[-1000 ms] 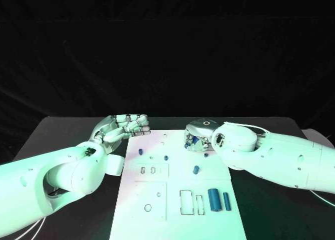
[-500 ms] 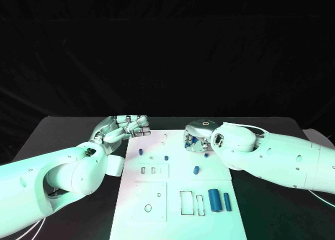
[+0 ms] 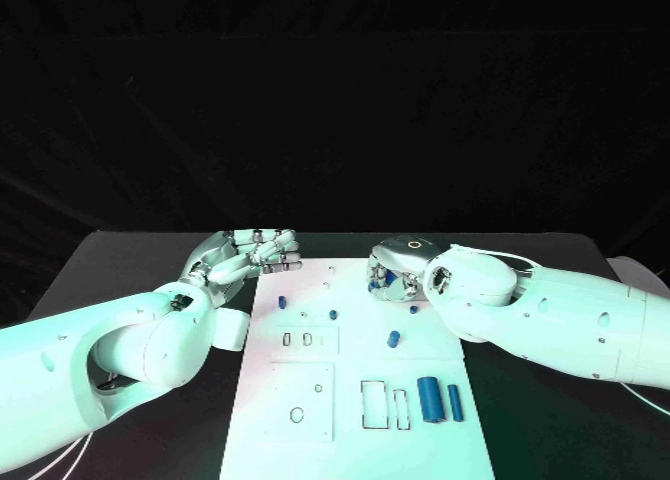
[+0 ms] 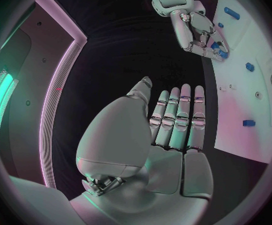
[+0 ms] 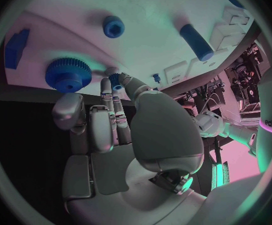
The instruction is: Assemble the parts on the task board
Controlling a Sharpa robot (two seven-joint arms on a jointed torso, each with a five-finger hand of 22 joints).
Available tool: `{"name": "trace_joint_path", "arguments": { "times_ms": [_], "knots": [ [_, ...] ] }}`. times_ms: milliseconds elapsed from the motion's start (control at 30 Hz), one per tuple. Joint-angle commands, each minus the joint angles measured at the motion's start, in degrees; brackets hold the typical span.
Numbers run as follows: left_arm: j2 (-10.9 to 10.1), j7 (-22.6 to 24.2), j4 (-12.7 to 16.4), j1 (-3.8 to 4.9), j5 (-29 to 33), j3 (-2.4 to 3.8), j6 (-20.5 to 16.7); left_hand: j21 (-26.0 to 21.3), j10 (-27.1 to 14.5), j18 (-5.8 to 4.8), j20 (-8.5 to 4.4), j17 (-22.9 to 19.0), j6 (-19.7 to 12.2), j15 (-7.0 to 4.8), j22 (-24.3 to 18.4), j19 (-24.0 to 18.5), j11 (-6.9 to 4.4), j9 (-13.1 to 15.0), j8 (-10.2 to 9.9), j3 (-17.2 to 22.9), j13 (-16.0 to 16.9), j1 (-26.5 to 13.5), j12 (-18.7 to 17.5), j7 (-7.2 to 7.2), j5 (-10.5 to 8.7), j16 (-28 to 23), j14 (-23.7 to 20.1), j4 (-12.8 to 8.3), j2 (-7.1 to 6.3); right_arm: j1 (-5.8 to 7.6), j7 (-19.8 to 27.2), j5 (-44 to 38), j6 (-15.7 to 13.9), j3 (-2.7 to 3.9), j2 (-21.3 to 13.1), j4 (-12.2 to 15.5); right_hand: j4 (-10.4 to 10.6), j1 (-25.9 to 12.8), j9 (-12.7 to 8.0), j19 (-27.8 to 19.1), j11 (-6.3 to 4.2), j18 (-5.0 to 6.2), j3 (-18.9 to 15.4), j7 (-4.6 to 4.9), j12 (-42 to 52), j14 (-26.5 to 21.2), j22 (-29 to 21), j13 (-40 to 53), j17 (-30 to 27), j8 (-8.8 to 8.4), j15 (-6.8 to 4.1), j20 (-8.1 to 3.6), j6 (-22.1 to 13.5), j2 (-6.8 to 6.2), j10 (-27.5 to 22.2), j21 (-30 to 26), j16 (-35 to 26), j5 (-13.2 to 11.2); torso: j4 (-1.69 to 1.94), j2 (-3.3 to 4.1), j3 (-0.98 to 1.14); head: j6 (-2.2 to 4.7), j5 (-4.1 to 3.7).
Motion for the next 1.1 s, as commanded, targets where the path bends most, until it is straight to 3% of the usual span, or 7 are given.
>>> {"name": "trace_joint_path", "arguments": {
  "times_ms": [33, 233, 400, 867, 1100],
  "knots": [
    [0.0, 0.2, -0.2, 0.20, 0.5, 0.06, 0.4, 0.0, 0.1, 0.66, 0.17, 0.1, 0.1, 0.42, -0.1, 0.2, 0.43, 0.0, -0.2, -0.2, -0.1, -0.1, -0.3, 0.34, 0.01, -0.3, -0.1, -0.1, 0.51, 0.14, -0.7, -0.3, -6.8, 0.11, -0.2, 0.8, 0.3, 0.1, 1.3, 0.7, -0.08, -0.92, 0.4, -0.70, 0.3, 2.9, 1.0, 0.3, 0.0, 0.32, -0.51, 0.08, 1.0, 0.48, 0.5, 0.7, 0.4, -0.1, 0.03, -0.01, -0.02, 0.20, -0.12],
    [0.2, 0.2, -0.6, 0.46, 0.8, 0.05, 0.5, -0.1, 0.1, 0.66, 0.17, 0.1, 0.0, 0.44, -0.1, 0.1, 0.46, 0.0, -0.3, -0.3, -0.1, -0.1, -0.4, 0.37, -0.02, -0.3, -0.1, -0.1, 0.45, 0.46, 0.0, 0.8, -11.5, 0.31, 1.0, -0.2, 0.3, 0.2, 1.4, 0.8, -0.10, -0.99, 0.7, -0.70, 0.2, 2.9, 1.4, 0.3, 0.3, 0.32, -0.54, 0.04, 0.9, 0.43, 0.5, 1.0, 0.6, -0.1, 0.10, 0.11, 0.00, 0.51, 0.06],
    [0.2, 0.2, -0.5, 0.53, 0.9, 0.05, 0.5, -0.1, 0.1, 0.66, 0.17, 0.1, 0.0, 0.44, -0.1, 0.1, 0.46, 0.0, -0.3, -0.3, -0.1, -0.1, -0.4, 0.37, -0.02, -0.3, -0.1, -0.1, 0.45, 0.63, 0.2, 1.4, -12.6, 0.36, 3.1, -2.5, 0.3, 0.2, 1.4, 0.8, -0.06, -0.99, 0.8, -0.64, 0.1, 2.9, 1.5, 0.3, 0.4, 0.31, -0.54, 0.01, 0.8, 0.23, 0.4, 1.1, 0.7, -0.2, 0.21, 0.20, -0.03, 0.56, 0.04],
    [0.4, 0.0, -0.2, 0.56, 0.9, 0.05, 0.7, -0.1, 0.1, 0.66, 0.17, 0.1, 0.0, 0.44, -0.1, 0.1, 0.46, 0.0, -0.3, -0.3, -0.1, -0.1, -0.4, 0.37, -0.02, -0.3, -0.1, -0.1, 0.45, 0.50, 1.2, 2.0, -10.5, 0.34, 9.7, -8.6, 0.5, 0.2, 1.6, 0.7, 0.03, -0.99, 1.0, -0.52, -0.1, 3.0, 1.6, 0.3, 0.6, 0.28, -0.48, 0.00, 0.6, -0.08, 0.2, 1.2, 1.0, -0.6, 0.25, 0.29, -0.03, 0.29, 0.21],
    [0.4, 0.0, 0.0, 0.73, 0.9, 0.05, 0.7, -0.1, 0.1, 0.66, 0.18, 0.1, 0.0, 0.46, -0.1, 0.1, 0.48, 0.0, -0.4, -0.3, -0.1, -0.2, -0.4, 0.39, -0.03, -0.4, -0.1, 0.0, 0.42, 0.11, 1.3, 2.1, -8.9, 0.22, 11.2, -10.2, 0.5, 0.2, 1.6, 0.6, 0.05, -0.96, 1.0, -0.51, -0.2, 3.0, 1.5, 0.3, 0.7, 0.27, -0.46, 0.00, 0.5, -0.11, 0.2, 1.1, 1.0, -0.7, 0.20, 0.37, 0.01, -0.04, 0.56]
  ]
}}
